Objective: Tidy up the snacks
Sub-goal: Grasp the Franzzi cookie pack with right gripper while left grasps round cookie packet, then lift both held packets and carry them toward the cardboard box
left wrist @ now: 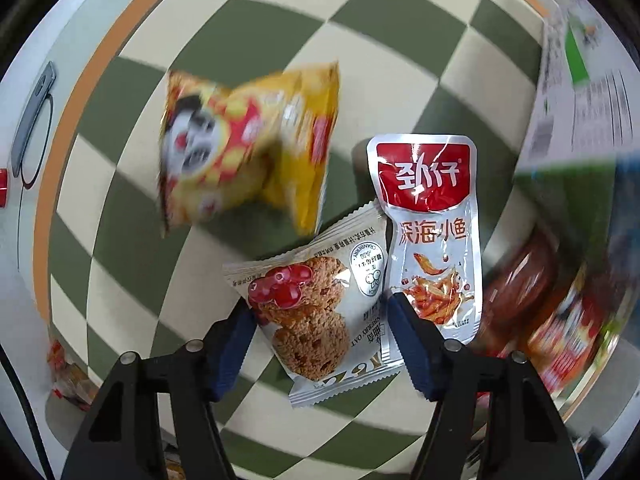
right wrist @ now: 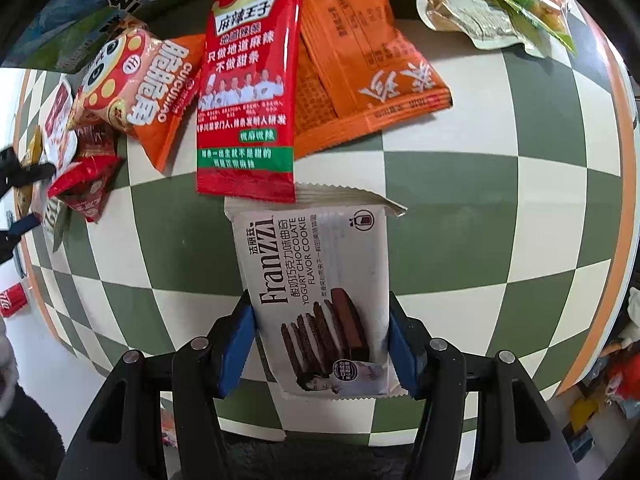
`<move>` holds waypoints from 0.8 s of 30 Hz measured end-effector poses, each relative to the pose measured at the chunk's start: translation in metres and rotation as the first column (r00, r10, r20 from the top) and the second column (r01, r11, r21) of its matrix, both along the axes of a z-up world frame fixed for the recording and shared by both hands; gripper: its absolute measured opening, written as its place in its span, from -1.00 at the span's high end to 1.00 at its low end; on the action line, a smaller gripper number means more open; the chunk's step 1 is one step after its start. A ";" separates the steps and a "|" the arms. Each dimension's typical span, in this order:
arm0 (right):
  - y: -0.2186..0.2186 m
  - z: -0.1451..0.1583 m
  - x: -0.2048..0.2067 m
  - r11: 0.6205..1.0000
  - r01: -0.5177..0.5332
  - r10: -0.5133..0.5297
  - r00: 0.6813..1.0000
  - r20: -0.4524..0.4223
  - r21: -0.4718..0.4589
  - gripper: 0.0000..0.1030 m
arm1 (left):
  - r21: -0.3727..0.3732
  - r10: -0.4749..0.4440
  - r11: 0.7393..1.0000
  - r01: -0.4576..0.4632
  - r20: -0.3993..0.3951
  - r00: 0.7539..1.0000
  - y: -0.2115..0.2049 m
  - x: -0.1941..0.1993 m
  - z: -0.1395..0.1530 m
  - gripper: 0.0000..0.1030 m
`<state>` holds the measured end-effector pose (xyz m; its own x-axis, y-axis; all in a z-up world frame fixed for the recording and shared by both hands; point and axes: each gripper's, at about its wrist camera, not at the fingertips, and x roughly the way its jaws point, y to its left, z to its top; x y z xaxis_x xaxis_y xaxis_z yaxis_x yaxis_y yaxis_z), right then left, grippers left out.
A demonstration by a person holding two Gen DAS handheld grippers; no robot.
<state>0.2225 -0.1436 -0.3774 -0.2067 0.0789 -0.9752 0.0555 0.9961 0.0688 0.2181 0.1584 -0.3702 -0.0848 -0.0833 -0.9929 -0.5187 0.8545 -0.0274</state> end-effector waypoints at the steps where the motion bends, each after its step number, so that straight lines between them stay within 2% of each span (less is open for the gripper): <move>1: -0.002 0.001 -0.001 1.000 -0.001 0.001 1.000 -0.001 -0.001 -0.22 | -0.016 -0.002 1.000 0.002 -0.010 1.000 -0.001 -0.008 -0.001 -0.27; 3: -0.003 0.001 -0.002 1.000 -0.002 0.002 1.000 -0.006 0.006 -0.22 | -0.064 0.012 0.998 -0.012 0.003 1.000 0.001 -0.022 0.002 -0.27; 6: -0.008 0.003 -0.005 1.000 0.005 -0.005 1.000 -0.005 0.018 -0.23 | -0.098 0.096 0.991 -0.091 0.054 0.994 0.019 -0.045 0.011 -0.27; 10: -0.017 0.005 -0.004 1.000 0.008 -0.008 1.000 0.003 0.021 -0.23 | -0.076 0.117 0.990 -0.116 0.013 0.993 0.041 -0.050 -0.004 -0.27; 13: -0.015 0.003 -0.003 1.000 -0.003 0.003 1.000 0.001 0.015 -0.23 | -0.088 0.125 0.988 -0.124 -0.002 0.992 0.038 -0.043 -0.015 -0.33; 19: -0.004 -0.001 -0.002 1.000 -0.014 0.014 1.000 0.002 0.002 -0.23 | -0.038 0.075 0.996 -0.076 -0.032 0.997 0.028 -0.033 -0.020 -0.37; 21: -0.004 -0.001 -0.002 1.000 -0.016 0.016 1.000 0.002 -0.002 -0.23 | -0.029 0.054 0.998 -0.055 -0.029 0.998 0.023 -0.032 -0.019 -0.33; 22: -0.004 -0.002 -0.002 1.000 -0.016 0.016 1.000 0.002 -0.002 -0.23 | -0.020 0.043 0.999 -0.044 -0.031 0.999 0.006 -0.014 -0.014 -0.33; 24: 0.001 -0.006 -0.006 1.000 -0.014 0.014 1.000 0.001 -0.003 -0.23 | 0.004 0.001 1.000 -0.001 -0.026 1.000 -0.004 -0.018 -0.011 -0.25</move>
<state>0.2168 -0.1430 -0.3837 -0.2070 0.0728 -0.9756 0.0419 0.9970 0.0655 0.2001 0.1548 -0.3816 -0.1105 -0.0799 -0.9907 -0.5204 0.8539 -0.0108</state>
